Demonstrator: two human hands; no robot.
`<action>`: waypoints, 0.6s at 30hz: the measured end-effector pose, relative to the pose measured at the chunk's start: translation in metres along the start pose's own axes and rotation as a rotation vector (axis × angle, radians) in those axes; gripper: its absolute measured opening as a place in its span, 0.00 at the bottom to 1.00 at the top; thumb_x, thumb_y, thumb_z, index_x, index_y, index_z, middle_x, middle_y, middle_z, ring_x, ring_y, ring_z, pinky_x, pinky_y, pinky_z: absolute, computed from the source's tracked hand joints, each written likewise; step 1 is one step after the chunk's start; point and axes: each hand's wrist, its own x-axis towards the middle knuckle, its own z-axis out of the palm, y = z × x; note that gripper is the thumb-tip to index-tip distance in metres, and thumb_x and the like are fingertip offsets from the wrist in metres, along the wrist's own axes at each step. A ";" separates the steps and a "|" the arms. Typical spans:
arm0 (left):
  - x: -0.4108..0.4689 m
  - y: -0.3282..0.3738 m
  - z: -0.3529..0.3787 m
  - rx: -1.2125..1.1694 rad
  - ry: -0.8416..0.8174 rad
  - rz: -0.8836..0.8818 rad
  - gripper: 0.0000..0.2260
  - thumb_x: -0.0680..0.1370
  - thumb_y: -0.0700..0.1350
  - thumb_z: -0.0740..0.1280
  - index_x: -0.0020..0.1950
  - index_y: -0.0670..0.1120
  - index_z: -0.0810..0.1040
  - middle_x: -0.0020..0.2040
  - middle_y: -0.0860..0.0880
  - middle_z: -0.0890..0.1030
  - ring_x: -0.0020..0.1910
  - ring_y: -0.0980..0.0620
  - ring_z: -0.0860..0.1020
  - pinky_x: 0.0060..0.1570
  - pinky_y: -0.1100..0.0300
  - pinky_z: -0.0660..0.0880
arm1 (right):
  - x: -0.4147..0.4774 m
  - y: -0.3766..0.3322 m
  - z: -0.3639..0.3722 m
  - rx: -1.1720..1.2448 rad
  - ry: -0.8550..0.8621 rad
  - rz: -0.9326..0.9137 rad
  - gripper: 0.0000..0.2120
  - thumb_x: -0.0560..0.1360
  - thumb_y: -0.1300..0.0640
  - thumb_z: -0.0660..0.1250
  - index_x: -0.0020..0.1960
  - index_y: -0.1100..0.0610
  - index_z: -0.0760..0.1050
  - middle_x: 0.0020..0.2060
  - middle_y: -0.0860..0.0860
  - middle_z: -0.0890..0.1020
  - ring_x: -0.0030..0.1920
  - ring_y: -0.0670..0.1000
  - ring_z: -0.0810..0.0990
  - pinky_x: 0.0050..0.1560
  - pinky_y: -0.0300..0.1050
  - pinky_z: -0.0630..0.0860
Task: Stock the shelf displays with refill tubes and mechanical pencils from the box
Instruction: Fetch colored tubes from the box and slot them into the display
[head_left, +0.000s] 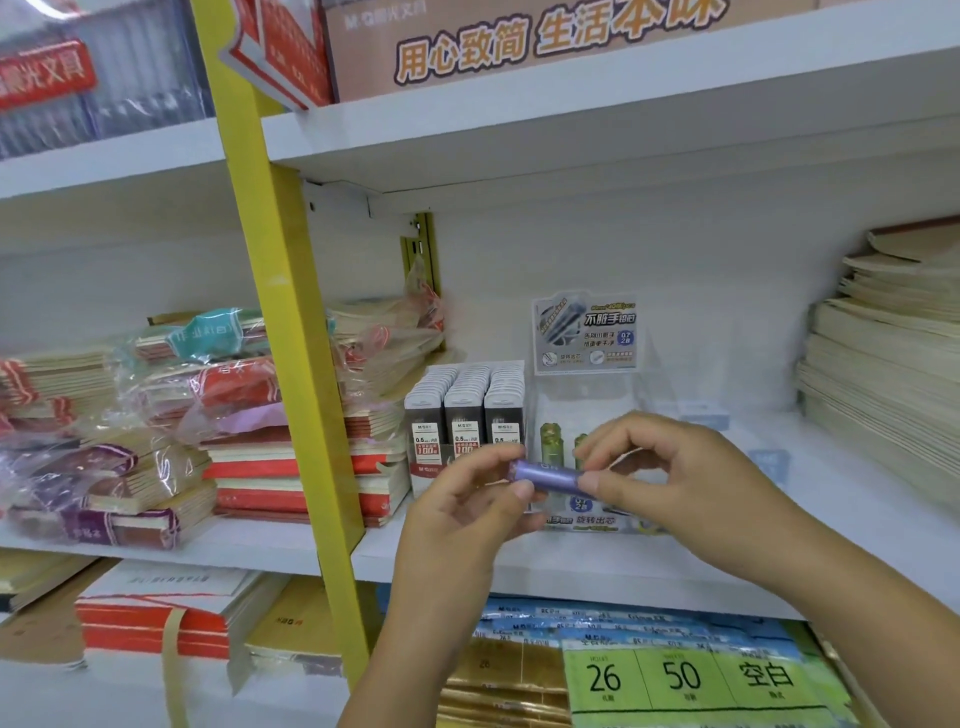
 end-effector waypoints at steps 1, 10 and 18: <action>0.000 0.000 0.002 0.017 -0.029 0.011 0.14 0.76 0.35 0.70 0.51 0.54 0.86 0.47 0.51 0.86 0.47 0.52 0.85 0.44 0.62 0.81 | -0.001 0.000 0.002 0.002 -0.005 -0.017 0.04 0.70 0.54 0.73 0.41 0.45 0.80 0.44 0.41 0.83 0.46 0.42 0.81 0.48 0.40 0.76; 0.001 -0.015 0.004 0.607 -0.011 0.197 0.18 0.77 0.47 0.71 0.63 0.66 0.76 0.58 0.67 0.78 0.60 0.65 0.75 0.55 0.68 0.76 | 0.007 0.014 -0.005 0.010 0.055 -0.064 0.25 0.78 0.59 0.64 0.61 0.29 0.66 0.48 0.40 0.74 0.47 0.39 0.75 0.47 0.30 0.74; -0.003 -0.035 -0.002 0.998 -0.089 0.312 0.12 0.80 0.47 0.68 0.63 0.56 0.81 0.64 0.62 0.76 0.61 0.67 0.67 0.58 0.82 0.58 | 0.008 0.039 0.000 -0.048 0.146 -0.005 0.18 0.77 0.61 0.66 0.53 0.37 0.68 0.47 0.45 0.77 0.43 0.40 0.77 0.39 0.39 0.79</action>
